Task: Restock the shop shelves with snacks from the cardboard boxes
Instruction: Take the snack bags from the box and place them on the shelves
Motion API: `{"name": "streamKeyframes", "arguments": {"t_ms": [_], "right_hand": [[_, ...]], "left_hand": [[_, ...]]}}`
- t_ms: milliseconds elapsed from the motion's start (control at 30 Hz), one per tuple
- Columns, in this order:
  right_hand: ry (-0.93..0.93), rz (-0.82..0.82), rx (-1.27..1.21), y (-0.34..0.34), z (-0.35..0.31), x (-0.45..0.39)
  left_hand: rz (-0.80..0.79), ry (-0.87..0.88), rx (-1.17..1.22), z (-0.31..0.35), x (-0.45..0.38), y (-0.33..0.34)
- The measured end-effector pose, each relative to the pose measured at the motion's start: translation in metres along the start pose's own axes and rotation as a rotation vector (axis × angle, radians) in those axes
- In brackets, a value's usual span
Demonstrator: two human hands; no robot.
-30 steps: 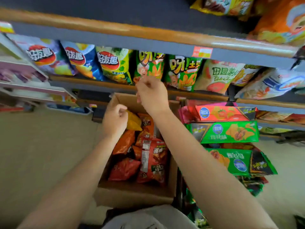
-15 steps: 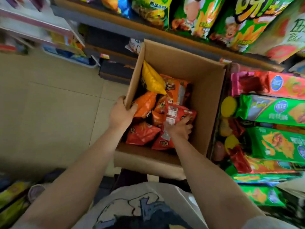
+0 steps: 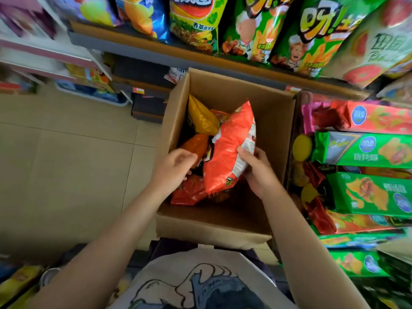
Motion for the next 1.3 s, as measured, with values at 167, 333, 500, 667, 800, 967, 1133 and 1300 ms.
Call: {"name": "streamKeyframes", "arguments": {"t_ms": [167,333,500,667,800,967,1133,1300], "right_hand": [[0.153,-0.392,-0.198,0.015,-0.018,0.022],[0.106,-0.224,0.14,0.024,-0.012,0.004],[0.131,0.097,0.381,-0.003,0.005,-0.021],[0.203,0.292,0.54,-0.017,0.048,-0.042],[0.222,0.325,0.591,-0.019,0.062,-0.053],[0.269,0.234,0.647,-0.036,0.096,-0.09],[0.282,0.312,0.652,-0.026,0.087,-0.073],[0.048,0.359,0.523,-0.011,0.046,-0.04]], "left_hand": [[-0.299,-0.269,0.522,0.021,-0.012,0.018],[-0.207,-0.275,0.552,0.03,-0.013,0.005],[0.22,0.092,-0.004,0.028,-0.014,-0.029],[0.319,0.135,-0.347,0.024,-0.01,-0.017],[0.339,0.094,-0.61,0.011,-0.021,0.002],[0.261,0.021,-0.585,-0.016,-0.028,0.017],[0.264,0.068,-0.666,-0.018,-0.023,0.029],[0.27,0.047,-0.54,-0.004,-0.022,0.026]]}}
Point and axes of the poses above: each hand's wrist, its own x-axis away from the middle knuckle, its own y-axis out of the palm, z = x × y, the point moved 1 cm from there along -x, towards the middle knuckle, and after that the axes turned 3 degrees about -z, right-handed, at the moved point
